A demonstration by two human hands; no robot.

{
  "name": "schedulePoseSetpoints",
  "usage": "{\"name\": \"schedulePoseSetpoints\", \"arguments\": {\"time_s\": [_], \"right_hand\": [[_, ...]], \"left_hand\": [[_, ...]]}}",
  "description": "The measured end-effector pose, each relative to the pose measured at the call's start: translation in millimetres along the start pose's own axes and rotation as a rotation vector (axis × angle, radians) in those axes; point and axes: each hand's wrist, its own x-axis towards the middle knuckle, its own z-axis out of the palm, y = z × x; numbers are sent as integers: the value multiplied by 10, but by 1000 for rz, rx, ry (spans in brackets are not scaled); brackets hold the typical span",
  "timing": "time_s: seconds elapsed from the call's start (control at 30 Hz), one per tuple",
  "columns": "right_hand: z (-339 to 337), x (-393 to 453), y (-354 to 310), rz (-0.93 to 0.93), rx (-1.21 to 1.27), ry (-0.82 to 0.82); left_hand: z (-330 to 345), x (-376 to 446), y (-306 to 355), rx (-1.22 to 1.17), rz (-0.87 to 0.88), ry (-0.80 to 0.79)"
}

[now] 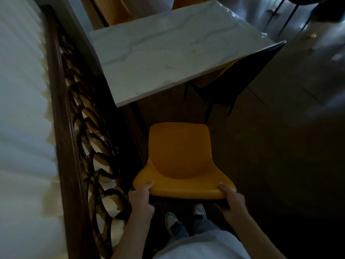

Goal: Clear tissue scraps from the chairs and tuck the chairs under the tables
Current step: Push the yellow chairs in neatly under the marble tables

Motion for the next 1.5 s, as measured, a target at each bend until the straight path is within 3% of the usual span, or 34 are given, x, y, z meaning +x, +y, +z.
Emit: {"name": "schedulePoseSetpoints", "arguments": {"time_s": [0.13, 0.63, 0.93, 1.5], "right_hand": [[35, -37, -45, 59, 92, -35], [62, 200, -466, -12, -85, 3], [378, 582, -1259, 2, -146, -69], [1201, 1538, -2774, -38, -293, -196]], "left_hand": [[-16, 16, 31, -18, 1, -16], [294, -27, 13, -92, 106, -45], [951, -111, 331, -100, 203, 8], [2326, -94, 1013, -214, 221, 84]]}}
